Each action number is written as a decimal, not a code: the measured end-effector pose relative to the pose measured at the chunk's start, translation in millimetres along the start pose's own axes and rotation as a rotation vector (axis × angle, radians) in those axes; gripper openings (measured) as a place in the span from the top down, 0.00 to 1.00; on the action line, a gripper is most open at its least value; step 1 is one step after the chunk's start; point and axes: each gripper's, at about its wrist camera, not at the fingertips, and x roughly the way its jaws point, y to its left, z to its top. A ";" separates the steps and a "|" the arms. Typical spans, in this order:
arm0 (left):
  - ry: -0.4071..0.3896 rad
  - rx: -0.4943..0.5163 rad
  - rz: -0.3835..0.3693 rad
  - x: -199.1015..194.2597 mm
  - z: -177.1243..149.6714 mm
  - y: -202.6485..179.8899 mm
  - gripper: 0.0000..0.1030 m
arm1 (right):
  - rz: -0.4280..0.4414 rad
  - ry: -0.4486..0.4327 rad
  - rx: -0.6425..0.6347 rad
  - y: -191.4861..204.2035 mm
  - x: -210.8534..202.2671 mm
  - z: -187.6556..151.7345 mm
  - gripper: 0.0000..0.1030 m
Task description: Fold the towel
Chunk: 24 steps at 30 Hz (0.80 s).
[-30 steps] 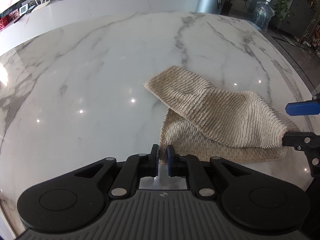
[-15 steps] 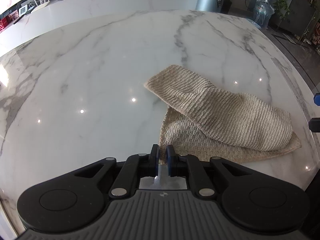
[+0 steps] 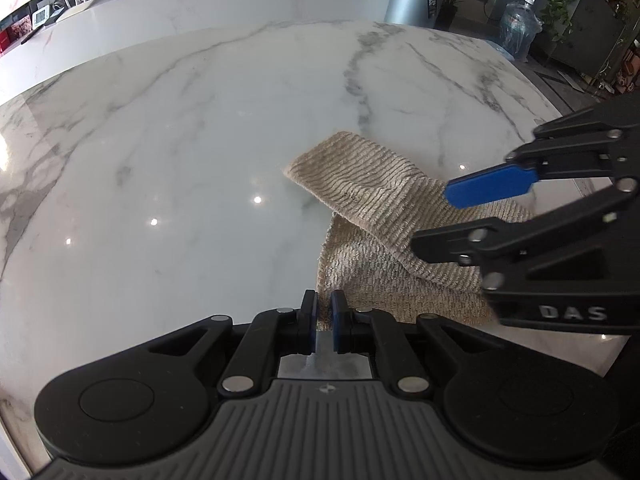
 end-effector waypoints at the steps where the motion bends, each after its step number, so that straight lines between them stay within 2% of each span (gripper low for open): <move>1: 0.001 0.000 0.000 -0.1 0.1 0.5 0.95 | -0.001 0.007 -0.006 1.4 3.8 1.9 0.66; 8: 0.005 0.006 -0.006 0.7 2.0 1.0 0.95 | 0.010 0.048 -0.025 -1.9 17.3 -1.0 0.68; 10: 0.005 0.009 -0.005 1.1 1.8 0.6 0.95 | 0.013 0.053 -0.019 -2.8 19.6 -3.1 0.88; 15: 0.008 0.030 0.010 1.1 1.6 -3.0 0.95 | 0.020 0.027 0.020 -11.2 10.8 -6.2 0.98; 24: -0.002 0.046 0.065 -12.6 3.5 1.3 0.95 | -0.066 -0.013 -0.025 -46.4 -11.3 16.3 0.98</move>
